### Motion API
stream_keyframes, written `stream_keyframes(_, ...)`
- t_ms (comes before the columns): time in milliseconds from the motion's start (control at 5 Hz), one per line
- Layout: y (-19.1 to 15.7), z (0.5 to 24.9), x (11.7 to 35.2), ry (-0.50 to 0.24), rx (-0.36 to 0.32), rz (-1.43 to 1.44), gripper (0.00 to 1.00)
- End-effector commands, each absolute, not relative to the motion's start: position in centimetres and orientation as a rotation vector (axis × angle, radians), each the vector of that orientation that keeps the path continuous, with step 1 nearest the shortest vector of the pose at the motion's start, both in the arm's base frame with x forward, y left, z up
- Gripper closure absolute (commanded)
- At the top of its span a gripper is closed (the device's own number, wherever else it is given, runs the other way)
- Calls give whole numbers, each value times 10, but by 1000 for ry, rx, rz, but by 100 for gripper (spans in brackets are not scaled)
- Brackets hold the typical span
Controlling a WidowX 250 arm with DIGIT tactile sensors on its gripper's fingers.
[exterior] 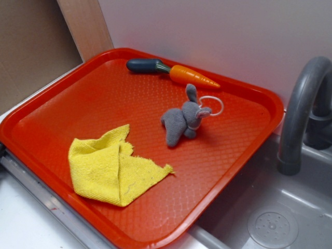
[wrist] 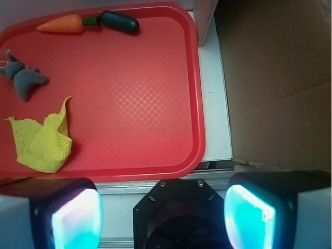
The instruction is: Grab the gray animal.
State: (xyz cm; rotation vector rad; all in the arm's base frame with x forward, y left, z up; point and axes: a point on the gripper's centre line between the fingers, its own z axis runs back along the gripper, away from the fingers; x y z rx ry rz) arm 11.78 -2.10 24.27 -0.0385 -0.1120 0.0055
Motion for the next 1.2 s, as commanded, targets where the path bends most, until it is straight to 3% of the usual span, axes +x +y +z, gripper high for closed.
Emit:
stream_keyframes(0,-21,243,118,-112,-38,6,0)
stream_keyframes(200,-54,232,145,-185,-48,-245,0)
stream_keyframes(400,-88,213,171,-203,-46,-497,0)
stream_keyframes(800,-163,181,187,-312,-75,-845,0)
stream_keyframes(1000,-199,164,192,-290,-101,-900,0)
